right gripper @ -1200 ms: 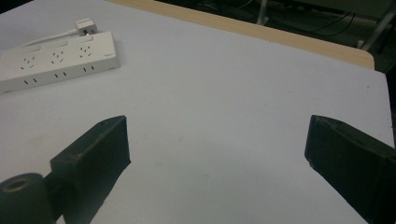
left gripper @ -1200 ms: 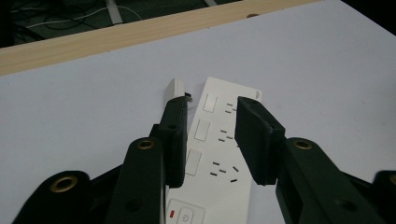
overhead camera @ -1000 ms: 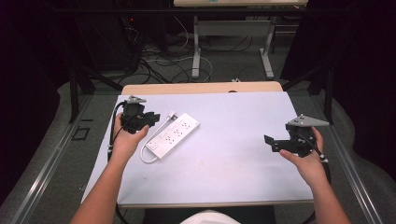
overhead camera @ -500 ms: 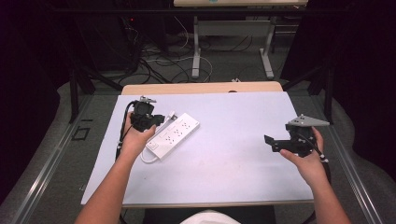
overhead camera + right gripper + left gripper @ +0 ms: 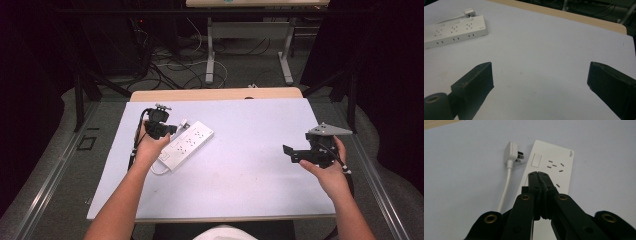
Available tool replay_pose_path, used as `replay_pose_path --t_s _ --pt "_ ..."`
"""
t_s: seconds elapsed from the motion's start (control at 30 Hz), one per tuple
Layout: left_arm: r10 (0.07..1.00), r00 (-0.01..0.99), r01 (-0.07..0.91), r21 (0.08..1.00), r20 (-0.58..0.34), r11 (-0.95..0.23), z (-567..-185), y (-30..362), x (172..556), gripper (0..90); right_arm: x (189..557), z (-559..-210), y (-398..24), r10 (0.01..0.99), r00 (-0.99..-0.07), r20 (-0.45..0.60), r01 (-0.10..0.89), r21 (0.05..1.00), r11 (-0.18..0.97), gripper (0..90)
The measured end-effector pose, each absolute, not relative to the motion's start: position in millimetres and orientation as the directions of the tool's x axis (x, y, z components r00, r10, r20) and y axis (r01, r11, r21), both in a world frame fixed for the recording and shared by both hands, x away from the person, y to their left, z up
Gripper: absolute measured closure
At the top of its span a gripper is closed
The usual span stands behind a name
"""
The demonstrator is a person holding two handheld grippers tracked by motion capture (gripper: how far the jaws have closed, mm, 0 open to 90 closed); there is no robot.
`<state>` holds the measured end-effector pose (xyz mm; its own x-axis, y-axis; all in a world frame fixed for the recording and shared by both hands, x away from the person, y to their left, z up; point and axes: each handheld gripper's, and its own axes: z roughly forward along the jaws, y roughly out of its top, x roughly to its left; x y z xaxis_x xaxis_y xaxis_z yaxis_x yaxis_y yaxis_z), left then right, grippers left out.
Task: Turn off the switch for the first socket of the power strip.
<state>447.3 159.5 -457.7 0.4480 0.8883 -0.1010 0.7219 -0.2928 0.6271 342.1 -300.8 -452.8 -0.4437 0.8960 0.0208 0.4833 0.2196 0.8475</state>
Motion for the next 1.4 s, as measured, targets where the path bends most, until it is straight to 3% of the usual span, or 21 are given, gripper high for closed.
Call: replay_pose_path --t_s 1.4 --pt "0.922 0.367 0.826 0.498 -0.120 -0.264 -490 152 473 90.0 343 -454 -302 0.897 -0.441 0.032 0.490 0.846 0.211 6.3"
